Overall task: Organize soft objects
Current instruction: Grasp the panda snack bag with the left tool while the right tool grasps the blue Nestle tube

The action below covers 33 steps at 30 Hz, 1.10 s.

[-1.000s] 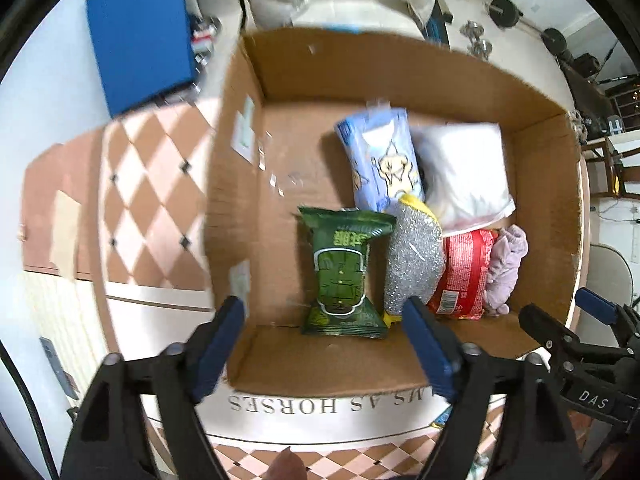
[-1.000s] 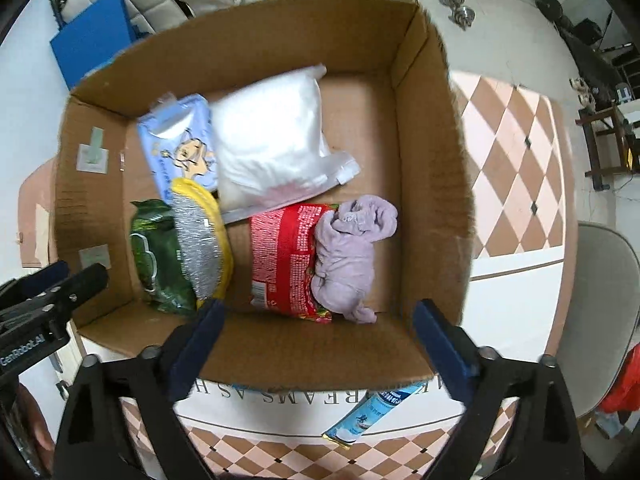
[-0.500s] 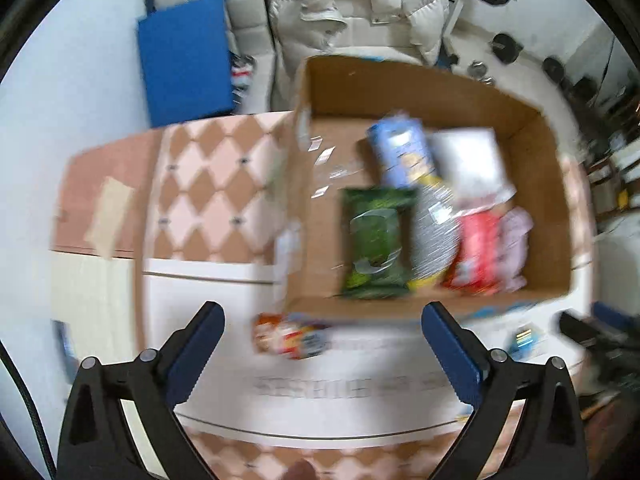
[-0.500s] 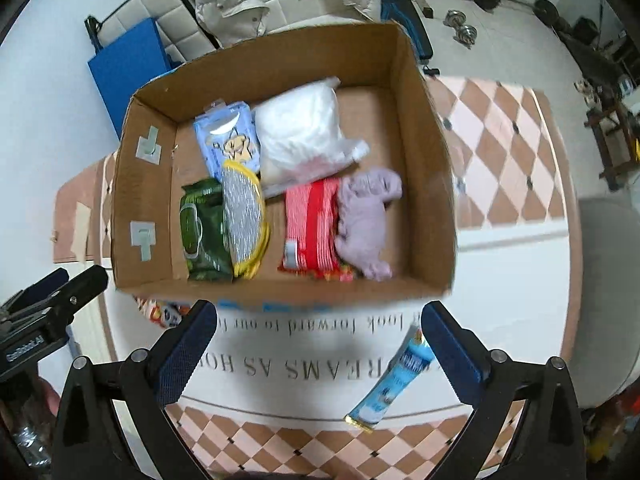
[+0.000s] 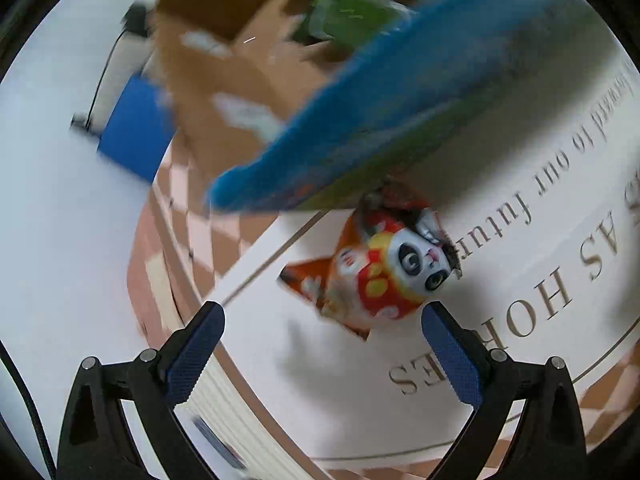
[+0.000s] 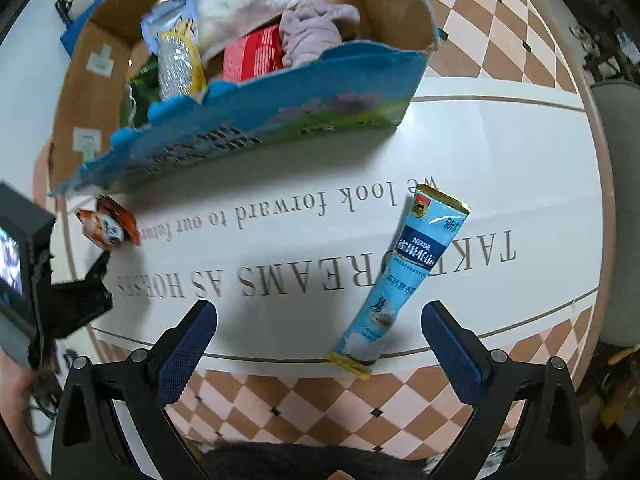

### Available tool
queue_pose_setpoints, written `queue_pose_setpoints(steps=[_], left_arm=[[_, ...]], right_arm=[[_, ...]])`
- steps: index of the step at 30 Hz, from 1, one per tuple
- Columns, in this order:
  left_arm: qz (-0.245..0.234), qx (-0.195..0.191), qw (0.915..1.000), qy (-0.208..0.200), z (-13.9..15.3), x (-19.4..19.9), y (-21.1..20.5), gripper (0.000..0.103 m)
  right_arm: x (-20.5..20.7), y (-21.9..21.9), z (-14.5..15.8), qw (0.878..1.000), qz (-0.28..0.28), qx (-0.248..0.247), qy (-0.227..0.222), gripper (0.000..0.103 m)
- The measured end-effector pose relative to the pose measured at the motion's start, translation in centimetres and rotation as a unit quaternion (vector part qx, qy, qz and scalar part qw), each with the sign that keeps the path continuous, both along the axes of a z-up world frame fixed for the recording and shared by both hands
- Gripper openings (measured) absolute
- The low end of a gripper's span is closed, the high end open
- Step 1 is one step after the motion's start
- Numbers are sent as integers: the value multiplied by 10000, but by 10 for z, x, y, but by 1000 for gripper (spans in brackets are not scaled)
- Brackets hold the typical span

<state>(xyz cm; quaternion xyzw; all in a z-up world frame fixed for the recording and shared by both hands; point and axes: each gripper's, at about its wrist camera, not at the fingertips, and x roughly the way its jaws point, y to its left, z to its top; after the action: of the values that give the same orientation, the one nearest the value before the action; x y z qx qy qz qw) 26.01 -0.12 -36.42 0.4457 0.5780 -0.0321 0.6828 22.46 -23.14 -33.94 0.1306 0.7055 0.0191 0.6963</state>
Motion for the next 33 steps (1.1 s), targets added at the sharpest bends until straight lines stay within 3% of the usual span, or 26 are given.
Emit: queue_pose_setpoints(steps=[4, 6, 7, 11, 14, 17, 21, 23, 24, 26, 27, 29, 30, 33], left_arm=[[-406, 151, 9986, 294, -15, 2, -10, 100], [-325, 107, 9984, 444, -19, 5, -12, 82], [-272, 108, 9988, 402, -18, 6, -12, 80], [443, -466, 9969, 450, -7, 14, -6, 71], [1104, -981, 9871, 612, 0, 15, 3, 67], [1988, -1628, 9627, 844, 3, 12, 17, 66], [3215, -2494, 9031, 1375, -7, 4, 39, 66], [3593, -2739, 8789, 1528, -14, -2, 46, 66], [3716, -2845, 8692, 1595, -16, -5, 49, 66], [3822, -2941, 8603, 1655, -18, -11, 54, 66], [3836, -2960, 8590, 1653, -16, -12, 56, 66], [3638, -2959, 8708, 1477, -3, -20, 57, 66], [3473, -2888, 8822, 1332, 6, -22, 54, 66], [2650, -2331, 9332, 676, 34, -23, 34, 69]], right_arm=[[-1, -3, -6, 10000, 56, -37, 51, 103], [-2, -9, -10, 9999, 15, -77, 91, 103], [-3, -11, -14, 9999, -3, -92, 131, 103], [-8, -20, -28, 9994, -56, -178, 281, 103], [-13, -27, -42, 9988, -134, -206, 413, 103], [-17, -32, -56, 9981, -234, -224, 524, 103], [-21, -37, -73, 9969, -325, -246, 667, 103], [-23, -39, -80, 9964, -346, -279, 723, 103], [-24, -40, -83, 9961, -357, -288, 756, 103], [-25, -42, -89, 9956, -374, -287, 814, 103], [-25, -43, -91, 9954, -378, -286, 831, 103], [-26, -44, -94, 9952, -387, -280, 851, 103], [-27, -45, -95, 9953, -401, -265, 845, 103], [-28, -40, -98, 9953, -427, -241, 835, 103]])
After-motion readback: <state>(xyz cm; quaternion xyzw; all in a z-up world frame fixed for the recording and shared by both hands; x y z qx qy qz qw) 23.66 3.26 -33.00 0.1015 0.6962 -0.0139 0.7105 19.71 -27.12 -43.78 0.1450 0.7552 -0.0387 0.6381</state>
